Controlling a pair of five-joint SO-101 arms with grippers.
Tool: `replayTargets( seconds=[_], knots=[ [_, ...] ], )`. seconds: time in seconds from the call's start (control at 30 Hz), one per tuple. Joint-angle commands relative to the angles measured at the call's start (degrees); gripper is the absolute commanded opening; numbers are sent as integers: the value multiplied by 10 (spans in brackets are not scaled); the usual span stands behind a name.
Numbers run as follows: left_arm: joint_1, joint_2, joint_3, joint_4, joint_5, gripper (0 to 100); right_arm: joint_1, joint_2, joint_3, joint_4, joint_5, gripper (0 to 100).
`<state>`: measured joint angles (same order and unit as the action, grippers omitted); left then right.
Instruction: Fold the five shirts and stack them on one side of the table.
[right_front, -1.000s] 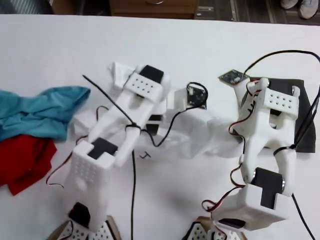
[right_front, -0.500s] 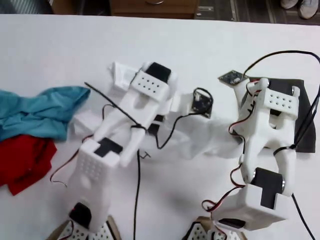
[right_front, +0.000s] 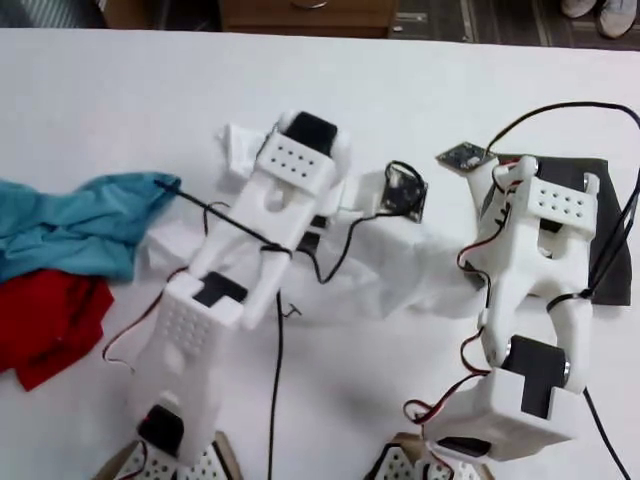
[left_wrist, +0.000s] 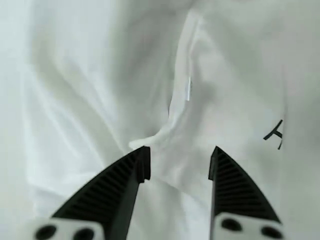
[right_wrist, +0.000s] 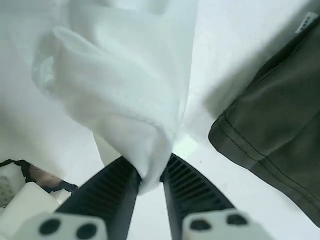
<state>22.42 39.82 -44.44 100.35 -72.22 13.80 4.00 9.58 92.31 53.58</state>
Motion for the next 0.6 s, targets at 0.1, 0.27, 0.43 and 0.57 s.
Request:
replayTargets(
  seconds=[0.1,0.27,0.43,0.57],
  knots=[
    [21,47,-70,7,-9,214,4,-30,25,1,-3,21],
    [23,100,-152,11,-9,214,5,-30,24,1,-3,21],
    [15,142,-163,13,-9,214,6,-31,24,3,-3,21],
    [-3,146,-162,18,-5,215,5,-31,23,1,-2,21]
  ],
)
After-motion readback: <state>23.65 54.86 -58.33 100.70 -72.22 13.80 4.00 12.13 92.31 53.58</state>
